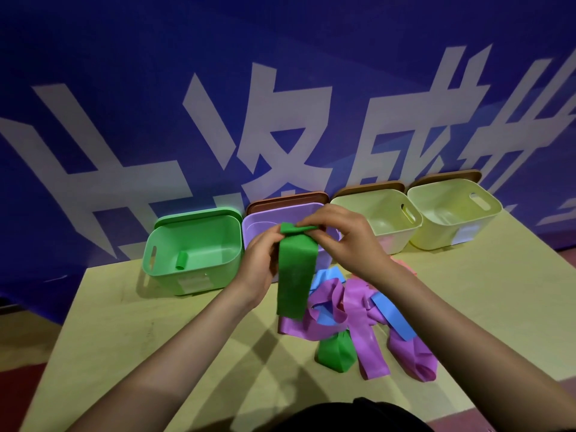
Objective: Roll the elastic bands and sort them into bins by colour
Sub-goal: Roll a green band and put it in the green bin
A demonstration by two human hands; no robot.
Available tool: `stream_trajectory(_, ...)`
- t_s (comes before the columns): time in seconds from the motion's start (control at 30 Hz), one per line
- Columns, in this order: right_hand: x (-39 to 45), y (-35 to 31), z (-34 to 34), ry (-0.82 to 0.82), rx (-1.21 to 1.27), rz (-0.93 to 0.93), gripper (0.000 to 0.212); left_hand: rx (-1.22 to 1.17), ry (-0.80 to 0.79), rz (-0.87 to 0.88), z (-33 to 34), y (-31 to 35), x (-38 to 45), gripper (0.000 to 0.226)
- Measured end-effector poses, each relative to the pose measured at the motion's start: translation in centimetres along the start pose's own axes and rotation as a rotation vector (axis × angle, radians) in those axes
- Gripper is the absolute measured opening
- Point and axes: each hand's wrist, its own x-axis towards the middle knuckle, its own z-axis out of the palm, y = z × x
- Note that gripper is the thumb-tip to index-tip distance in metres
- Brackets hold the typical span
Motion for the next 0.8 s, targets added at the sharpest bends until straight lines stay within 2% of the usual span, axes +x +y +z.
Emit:
stream_trajectory(0.1,-0.1,0.3,-0.2,-0.018,-0.103,-0.072,0.018,-0.082,-0.037,-0.033,0.2,0.2,-0.5,0.037)
stream_trajectory(0.23,-0.3,0.2,-0.7,-0.065,-0.073,-0.065,0.024,0.116,-0.002,0.05,-0.2,-0.5,-0.2,0.013)
stream_trajectory(0.33,-0.7,-0.6,-0.9,-0.086,0.201,0.191,0.037,0.2,0.024,0.126,-0.4,-0.6,-0.1,0.015)
stream_trajectory(0.4,-0.8,-1.2,-0.6,-0.045,0.412,0.411,0.032,0.294,0.011,0.195,-0.3,-0.2,-0.2,0.016)
stream_trajectory(0.47,-0.7,-1.2,-0.1,-0.044,0.49,0.554,0.024,0.408,0.009,0.264,-0.4,-0.1,-0.2,0.012)
stream_trajectory(0.53,-0.7,-1.0,0.4,-0.06,0.512,0.618,0.014,0.528,0.022,0.321,-0.6,-0.3,0.1,0.013)
stream_trajectory(0.63,-0.6,-0.7,0.7,-0.052,0.567,0.65,0.002,0.65,0.027,0.368,-0.8,-0.5,0.3,0.032)
stream_trajectory(0.8,-0.5,-1.0,0.5,-0.076,0.696,0.656,0.012,0.502,-0.018,0.331,-0.7,-0.5,-0.1,0.045)
